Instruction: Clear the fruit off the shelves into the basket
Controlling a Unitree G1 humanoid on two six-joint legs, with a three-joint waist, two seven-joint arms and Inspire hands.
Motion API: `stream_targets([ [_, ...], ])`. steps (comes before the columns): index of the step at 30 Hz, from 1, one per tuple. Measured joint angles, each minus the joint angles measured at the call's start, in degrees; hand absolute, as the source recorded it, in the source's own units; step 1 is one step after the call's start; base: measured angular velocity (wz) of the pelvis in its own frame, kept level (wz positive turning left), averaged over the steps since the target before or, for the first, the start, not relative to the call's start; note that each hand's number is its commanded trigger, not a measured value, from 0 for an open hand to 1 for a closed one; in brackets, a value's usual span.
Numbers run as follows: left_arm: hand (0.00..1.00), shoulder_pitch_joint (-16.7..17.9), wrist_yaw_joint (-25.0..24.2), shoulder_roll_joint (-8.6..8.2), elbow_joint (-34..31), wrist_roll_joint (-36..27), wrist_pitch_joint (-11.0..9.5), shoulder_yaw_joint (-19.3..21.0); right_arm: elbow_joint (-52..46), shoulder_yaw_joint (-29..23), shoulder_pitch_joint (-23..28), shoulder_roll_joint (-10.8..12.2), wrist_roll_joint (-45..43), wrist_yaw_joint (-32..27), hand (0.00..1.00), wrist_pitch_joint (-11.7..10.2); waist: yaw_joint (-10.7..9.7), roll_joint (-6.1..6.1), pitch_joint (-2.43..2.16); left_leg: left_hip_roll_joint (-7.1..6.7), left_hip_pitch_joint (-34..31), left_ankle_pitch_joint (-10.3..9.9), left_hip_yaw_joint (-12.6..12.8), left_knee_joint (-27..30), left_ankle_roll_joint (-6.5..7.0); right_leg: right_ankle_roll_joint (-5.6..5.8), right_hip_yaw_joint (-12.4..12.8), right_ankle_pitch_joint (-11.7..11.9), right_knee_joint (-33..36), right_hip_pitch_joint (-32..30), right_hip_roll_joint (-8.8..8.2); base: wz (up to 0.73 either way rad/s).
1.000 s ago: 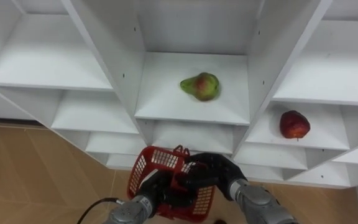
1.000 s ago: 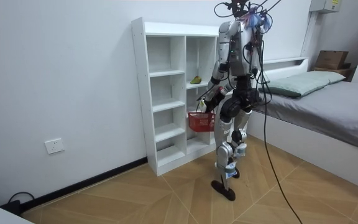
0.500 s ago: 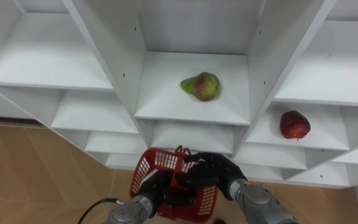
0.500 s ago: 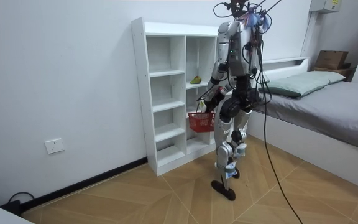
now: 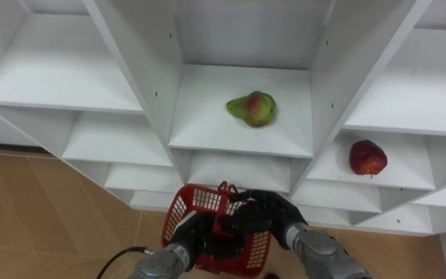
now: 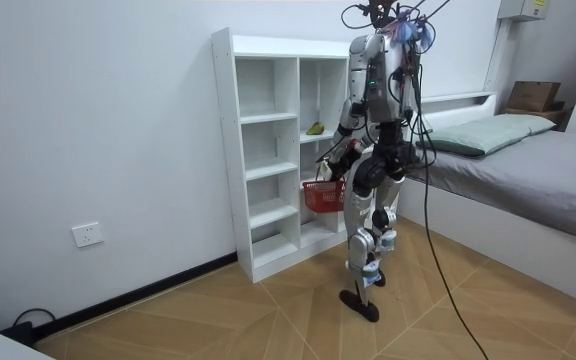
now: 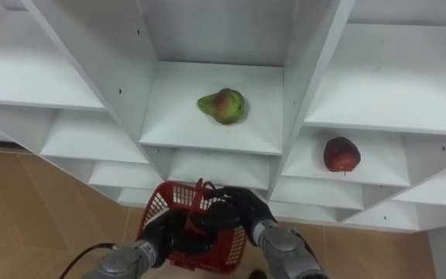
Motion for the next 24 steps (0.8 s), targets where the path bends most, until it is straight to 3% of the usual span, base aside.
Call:
stream_targets([
  [10,1.00,0.49,-0.05,0.90,-0.57,0.06,0.00,-0.01,-2.21,-0.13,2.64,-1.20,-0.09,1.29,0.00,-1.09,-0.18,0.10,-0.06,0.09,0.88,-0.10,-0.06,-0.53,0.06,0.07,-0.05,-0.26,-0.05,0.74,0.15,0.00],
  [17,1.00,1.27,-1.73,1.18,-1.34,0.08,0.02,0.02,-6.78,-0.09,6.26,-3.18,-0.12,2.41,0.00,-1.74,-0.02,0.44,-0.46,0.10,1.88,-0.09,0.10,-0.79,0.07,0.04,0.15,-0.29,0.10,1.33,0.15,-0.02],
  [24,1.00,4.33,-2.38,2.41,-5.56,0.07,0.02,0.08,-11.28,-0.31,9.64,-4.60,-0.15,3.48,0.00,-2.31,-0.20,-0.29,-0.95,0.15,4.01,-0.09,0.98,-1.62,0.08,0.15,1.01,-0.39,0.14,2.69,0.28,-0.05],
])
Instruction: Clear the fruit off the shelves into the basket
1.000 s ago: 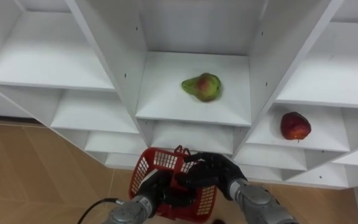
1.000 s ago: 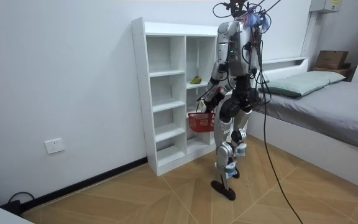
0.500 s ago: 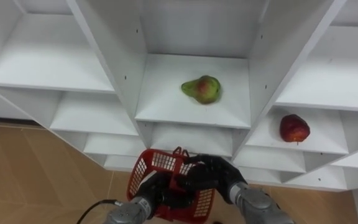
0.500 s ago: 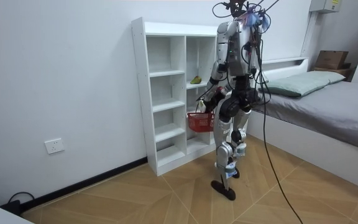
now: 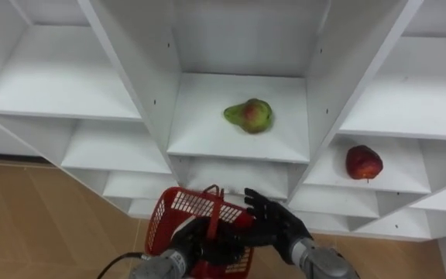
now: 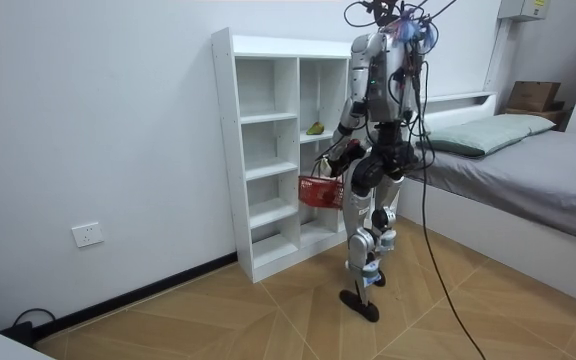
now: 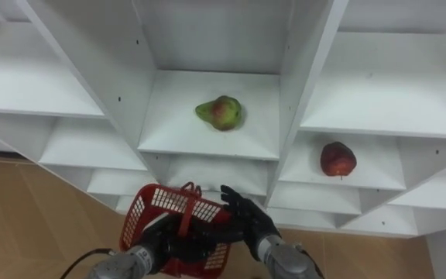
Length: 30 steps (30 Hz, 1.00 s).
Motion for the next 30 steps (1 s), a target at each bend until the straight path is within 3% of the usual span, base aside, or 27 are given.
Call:
stream_targets([
  [5,1.00,0.45,-0.03,0.85,-2.30,0.08,0.00,0.00,-1.46,-0.82,0.39,-0.23,-0.55,0.17,0.00,-0.50,-0.19,-1.15,-0.57,-0.02,1.01,-0.01,0.07,-0.49,0.00,-0.01,0.11,0.01,-0.14,1.02,0.10,0.00],
  [11,1.00,1.76,-0.03,2.32,-4.87,0.09,-0.31,-0.01,-4.97,-2.15,2.02,-0.55,-4.77,0.03,0.00,-1.16,-1.65,-1.49,-0.59,-0.01,2.91,-0.01,0.10,-0.91,0.01,0.13,0.26,-0.10,-0.18,2.68,0.24,0.00],
  [20,1.00,3.24,0.00,2.55,-4.41,0.50,-0.31,0.37,-10.03,-2.68,4.78,-0.81,-15.11,-0.14,0.00,-1.05,-1.37,-3.07,-0.28,0.08,4.11,-0.03,0.34,-1.55,0.03,0.18,0.50,-0.19,-0.53,3.63,0.51,-0.01],
  [25,1.00,6.17,1.14,2.51,-4.23,0.59,-0.36,7.49,-18.73,-2.62,8.25,-2.11,-28.64,-1.40,0.00,-1.01,-0.95,-3.41,-0.33,0.46,5.86,-0.18,0.24,-2.41,-0.05,0.28,0.36,-0.46,-1.16,5.30,0.98,0.00],
  [30,1.00,6.76,4.10,3.57,-3.78,0.63,-0.62,13.88,-27.74,-2.49,10.35,-7.18,-42.51,0.91,0.00,2.54,1.62,-4.08,-0.42,0.47,7.00,-0.18,0.26,-2.84,-0.04,0.46,0.49,-0.86,-1.02,6.10,1.04,0.00],
])
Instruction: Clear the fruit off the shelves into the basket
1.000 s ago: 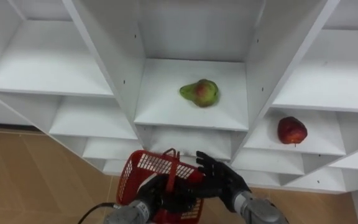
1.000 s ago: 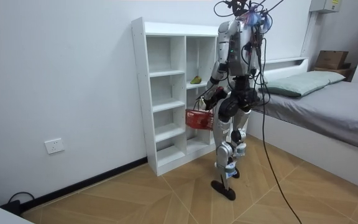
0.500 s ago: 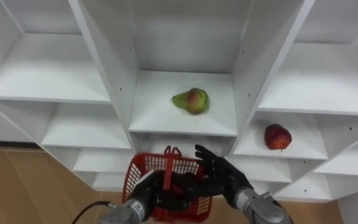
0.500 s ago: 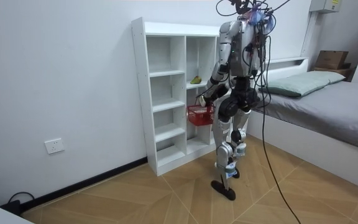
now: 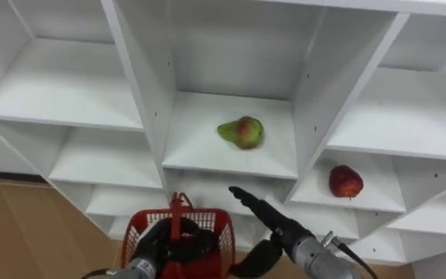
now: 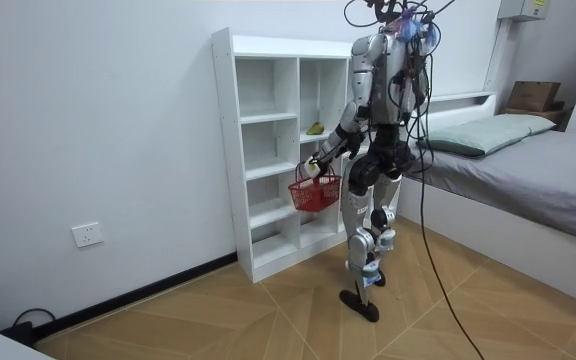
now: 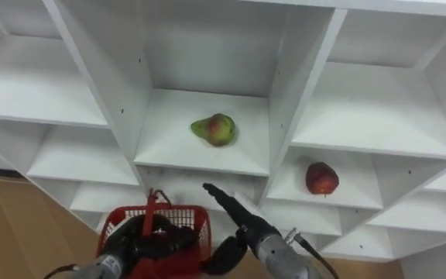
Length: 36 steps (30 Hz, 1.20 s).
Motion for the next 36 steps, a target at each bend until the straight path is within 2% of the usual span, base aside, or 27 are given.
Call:
stream_targets([
  [3,1.00,-0.19,0.14,0.12,3.77,0.95,-0.71,3.67,-6.88,0.00,0.21,-2.19,-2.90,2.76,0.00,1.14,0.50,-1.27,0.08,0.24,0.92,-0.10,0.02,-0.68,-0.14,-0.08,0.03,-0.17,-0.13,0.69,0.28,0.00],
  [5,1.00,-0.08,1.15,0.65,5.98,2.53,-0.71,4.40,-10.59,-0.22,0.27,-3.30,-3.32,3.59,0.00,1.47,0.55,-1.99,0.28,0.39,1.34,-0.23,0.02,-0.69,-0.25,-0.13,0.05,-0.21,-0.26,1.12,0.47,0.00],
  [7,1.00,0.78,1.86,1.07,6.62,3.25,-0.60,4.96,-13.77,-0.21,0.59,-4.18,-3.50,4.33,0.00,2.12,0.66,-2.60,0.16,0.47,1.63,-0.42,0.04,-0.71,-0.29,-0.11,0.23,-0.25,-0.38,1.40,0.64,-0.05],
  [8,1.00,0.90,2.25,1.30,7.22,3.10,-0.67,5.34,-16.63,-0.11,1.07,-5.14,-3.58,5.32,0.00,2.81,1.37,-2.90,0.15,0.48,1.74,-0.46,0.02,-0.73,-0.28,-0.11,0.39,-0.25,-0.37,1.43,0.71,-0.10],
  [11,1.00,0.90,2.51,2.31,9.47,2.87,-0.75,5.61,-22.79,-0.09,1.67,-7.49,-3.76,7.08,0.00,2.81,2.10,-3.45,0.11,0.48,2.09,-0.55,-0.02,-0.74,-0.24,-0.11,0.79,-0.25,-0.36,1.64,0.84,-0.05],
  [16,1.00,1.01,2.71,3.36,11.09,3.31,-0.77,6.44,-29.80,-0.24,1.83,-9.57,-4.44,8.09,0.00,2.88,2.92,-4.43,0.30,0.57,2.27,-0.86,0.00,-0.70,-0.21,-0.04,0.92,-0.09,-1.05,2.04,1.06,0.00],
  [19,1.00,0.36,2.92,3.91,13.69,3.87,-1.46,6.44,-37.22,-0.30,0.88,-11.48,-4.47,8.35,0.00,2.47,3.29,-4.81,0.10,0.59,2.30,-0.92,-0.03,-0.69,-0.14,-0.03,0.88,-0.09,-0.99,2.09,1.04,0.00],
  [23,1.00,0.46,3.10,5.08,14.93,3.86,-1.67,6.52,-42.86,-2.05,0.42,-11.89,-4.01,8.38,0.00,1.85,3.38,-5.63,0.04,0.65,2.51,-0.92,-0.26,-0.70,-0.14,0.00,0.84,-0.12,-1.02,2.30,1.13,0.02],
  [25,1.00,0.47,3.04,5.13,15.29,3.86,-2.25,7.61,-45.46,-3.22,-0.14,-11.94,-3.61,8.88,0.00,1.54,3.32,-5.85,0.13,0.63,2.55,-0.94,-0.38,-0.72,-0.11,0.01,0.84,-0.11,-1.01,2.33,1.12,0.00],
  [28,1.00,0.46,3.03,5.45,15.42,3.88,-2.33,8.70,-50.55,-5.80,-1.11,-13.36,1.23,9.43,0.00,0.82,3.30,-5.91,0.16,0.64,2.59,-1.05,-0.46,-0.94,-0.09,0.08,0.96,-0.15,-1.05,2.36,1.16,0.00],
  [30,1.00,0.49,2.80,5.61,15.43,4.00,-2.32,9.12,-52.36,-6.93,-2.55,-13.50,4.59,9.93,0.00,0.53,3.31,-5.97,0.22,0.64,2.72,-1.07,-0.47,-1.02,-0.11,0.09,1.47,-0.16,-1.14,2.36,1.32,-0.05],
  [34,1.00,0.54,2.52,5.53,15.41,3.92,-2.32,11.10,-53.60,-9.57,-3.57,-13.47,4.94,9.84,0.00,0.10,3.19,-5.94,0.26,0.63,2.72,-1.08,-0.58,-1.02,-0.09,0.10,1.44,-0.17,-1.22,2.46,1.30,0.00],
  [36,1.00,0.64,3.24,5.54,15.36,3.90,-2.32,11.43,-53.60,-11.22,-3.60,-13.40,4.96,9.70,0.00,0.09,3.03,-5.63,0.48,0.63,2.78,-1.13,-0.78,-0.97,-0.03,0.15,1.43,-0.18,-1.36,2.69,1.31,0.05],
])
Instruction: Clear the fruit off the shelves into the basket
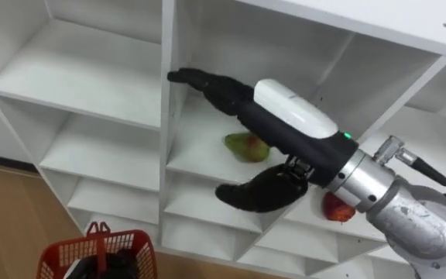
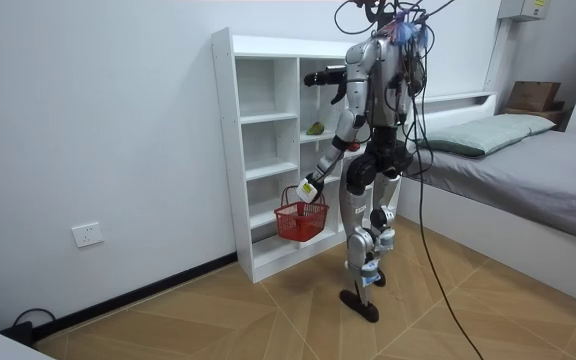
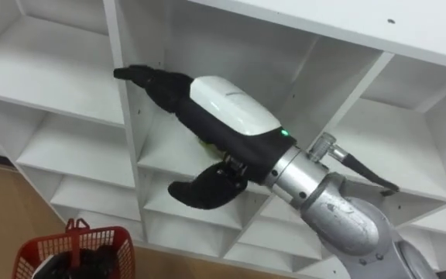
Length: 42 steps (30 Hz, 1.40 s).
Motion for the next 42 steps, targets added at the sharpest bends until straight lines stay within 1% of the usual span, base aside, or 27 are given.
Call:
stream_targets([
  [2,1.00,0.32,0.25,-0.26,0.03,-0.07,0.00,0.43,0.39,-1.44,0.01,0.02,-0.05,-0.81,0.00,-0.26,-0.47,0.45,0.28,0.02,0.38,-0.06,-0.04,-0.01,0.03,0.17,0.00,0.11,-0.56,0.78,0.13,0.06],
  [3,1.00,0.40,0.57,-0.44,-0.04,-0.07,0.01,0.59,0.75,-2.76,0.00,0.03,0.00,-2.16,0.00,-0.46,-0.56,0.58,0.37,0.02,0.40,-0.07,-0.03,-0.06,0.05,0.19,0.03,0.12,-0.59,0.78,0.14,0.04],
  [5,1.00,0.46,1.51,-0.92,-0.03,-0.06,0.02,0.63,2.84,-4.21,0.01,0.21,-0.15,-4.82,0.00,-1.10,-0.63,0.76,0.40,0.02,0.40,-0.07,-0.07,-0.07,0.05,0.21,0.13,0.13,-0.61,0.79,0.15,0.00],
  [7,1.00,0.46,1.77,-1.60,-0.02,-0.10,0.08,1.14,5.42,-4.43,0.03,0.89,-0.61,-7.20,0.00,-1.13,-0.71,0.84,0.38,0.04,0.40,-0.07,-0.12,-0.09,0.06,0.21,0.14,0.13,-0.63,0.79,0.18,0.00],
  [8,1.00,0.45,1.86,-2.09,-0.02,-0.09,0.12,1.64,6.95,-4.43,0.06,1.85,-1.32,-8.22,0.00,-1.11,-0.85,0.91,0.37,0.08,0.40,-0.08,-0.20,-0.10,0.05,0.21,0.14,0.13,-0.65,0.78,0.23,0.00],
  [9,1.00,0.46,1.93,-2.44,-0.02,-0.12,0.16,1.54,8.06,-4.38,0.06,3.01,-2.47,-9.22,0.00,-1.11,-0.92,1.09,0.31,0.14,0.37,-0.12,-0.35,-0.11,0.00,0.21,0.14,0.13,-0.71,0.78,0.29,0.00],
  [10,1.00,0.46,1.95,-2.65,-0.02,-0.11,0.18,1.53,8.61,-4.30,0.05,3.69,-2.94,-9.85,0.00,-1.12,-0.94,1.17,0.28,0.16,0.37,-0.13,-0.40,-0.12,-0.01,0.21,0.14,0.13,-0.73,0.78,0.32,0.00],
  [12,1.00,0.36,2.59,-3.55,-0.14,-0.13,0.50,1.19,10.88,-3.87,0.07,6.40,-4.84,-12.88,0.00,-1.12,-1.10,1.64,0.00,0.24,0.38,-0.18,-0.42,0.08,-0.07,0.21,0.15,0.13,-0.70,0.78,0.41,0.00],
  [14,1.00,0.02,3.03,-4.27,-0.14,-0.08,0.81,1.12,12.35,-3.53,0.04,7.46,-6.38,-15.43,0.00,-1.12,-1.03,1.94,-0.23,0.25,0.42,-0.18,-0.24,0.23,-0.07,0.21,0.17,0.14,-0.61,0.78,0.41,0.00],
  [15,1.00,-0.07,3.37,-4.50,-0.14,-0.08,0.98,1.11,13.51,-2.91,0.04,7.45,-7.36,-17.19,0.00,-1.14,-0.95,2.23,-0.32,0.29,0.45,-0.18,-0.19,0.23,-0.07,0.20,0.24,0.14,-0.56,0.78,0.45,0.00],
  [17,1.00,-0.07,4.23,-4.57,-0.14,-0.09,1.36,1.10,15.63,-1.76,0.02,7.44,-8.45,-19.33,0.00,-1.09,-1.03,2.34,-0.47,0.38,0.59,-0.17,-0.17,0.21,-0.08,0.20,0.32,0.14,-0.43,0.79,0.52,0.00],
  [19,1.00,-0.10,4.91,-4.71,-0.13,-0.14,1.40,1.09,17.60,-1.58,0.01,7.45,-8.94,-20.77,0.00,-0.73,-1.03,2.33,-0.48,0.44,0.63,-0.19,-0.17,0.18,-0.11,0.18,0.42,0.15,-0.34,0.79,0.57,0.00],
  [21,1.00,-0.08,5.53,-5.15,-0.11,-0.02,2.01,1.10,19.64,-1.33,-0.45,7.52,-9.38,-22.60,0.00,0.11,-0.64,2.29,-0.49,0.42,0.71,-0.21,-0.19,-0.13,-0.13,0.18,0.90,0.15,0.04,0.78,0.54,0.00],
  [23,1.00,-0.07,5.48,-5.40,-0.11,0.07,2.91,1.08,21.45,-1.26,-1.02,7.99,-9.50,-23.50,0.00,0.15,-0.24,2.14,-0.59,0.36,0.76,-0.21,-0.17,-0.12,-0.14,0.20,1.45,0.14,0.16,0.79,0.54,0.00],
  [25,1.00,-0.01,5.04,-5.66,-0.15,0.07,3.69,1.13,23.43,-1.26,-1.31,9.19,-9.89,-23.72,0.00,1.21,0.17,2.05,-0.65,0.29,0.76,-0.21,-0.19,-0.05,-0.14,0.20,1.47,0.14,0.19,0.81,0.47,0.00],
  [27,1.00,0.00,4.39,-5.92,-0.24,0.00,4.49,1.13,26.44,-0.86,-1.35,10.48,-10.90,-23.76,0.00,2.76,0.82,1.95,-0.61,0.18,0.71,-0.21,-0.24,0.11,-0.13,0.20,1.53,0.13,0.18,0.82,0.35,0.00],
  [28,1.00,0.00,4.20,-5.92,-0.25,0.00,4.68,1.12,27.29,-0.62,-1.38,10.82,-11.24,-23.80,0.00,2.97,0.91,1.93,-0.60,0.15,0.67,-0.21,-0.30,0.18,-0.13,0.21,1.54,0.12,0.17,0.82,0.33,0.00],
  [29,1.00,-0.01,4.07,-5.92,-0.25,0.00,4.99,1.12,28.68,0.06,-1.40,11.47,-11.74,-23.84,0.00,3.66,0.93,1.93,-0.60,0.09,0.62,-0.21,-0.52,0.23,-0.12,0.26,1.54,0.09,0.17,0.82,0.30,0.03],
  [31,1.00,-0.01,4.08,-6.03,-0.46,0.00,5.15,1.12,30.32,0.92,-1.40,11.73,-11.81,-23.84,0.00,4.04,1.10,1.81,-0.56,0.03,0.61,-0.20,-0.56,0.24,-0.11,0.28,1.52,0.07,0.17,0.83,0.25,0.00],
  [33,1.00,-0.01,4.07,-6.09,-1.07,0.03,5.15,1.12,30.86,1.08,-1.39,11.99,-11.80,-23.84,0.00,4.87,1.66,1.88,-0.12,0.00,0.55,-0.20,-0.62,0.24,-0.10,0.33,1.44,0.04,0.16,0.83,0.23,0.00],
  [34,1.00,-0.01,4.07,-6.06,-1.14,0.05,5.15,1.13,30.86,1.08,-1.39,12.11,-11.80,-23.84,0.00,5.08,1.83,1.91,-0.08,0.00,0.54,-0.20,-0.70,0.23,-0.10,0.34,1.39,0.02,0.14,0.83,0.24,0.04],
  [37,1.00,-0.02,4.04,-6.09,-1.34,0.05,5.15,1.10,30.86,1.09,-1.55,12.72,-11.75,-23.84,0.00,5.19,2.15,1.80,-0.08,0.00,0.44,-0.20,-1.12,0.18,-0.10,0.39,1.10,-0.27,0.15,0.83,0.22,0.07],
  [40,1.00,-0.02,4.04,-6.10,-1.56,0.11,5.17,1.07,31.01,1.14,-2.07,13.51,-11.76,-23.88,0.00,5.19,2.15,1.76,-0.08,-0.01,0.10,-0.20,-1.78,0.25,-0.10,0.45,0.24,-0.36,0.10,0.83,0.04,0.12],
  [42,1.00,-0.02,3.99,-6.10,-2.28,0.14,5.18,1.07,32.23,1.76,-3.07,13.68,-11.74,-24.10,0.00,5.20,2.18,1.77,-0.07,-0.08,-0.04,-0.20,-2.28,0.27,-0.09,0.54,-0.07,-0.49,0.10,0.83,-0.05,0.09],
])
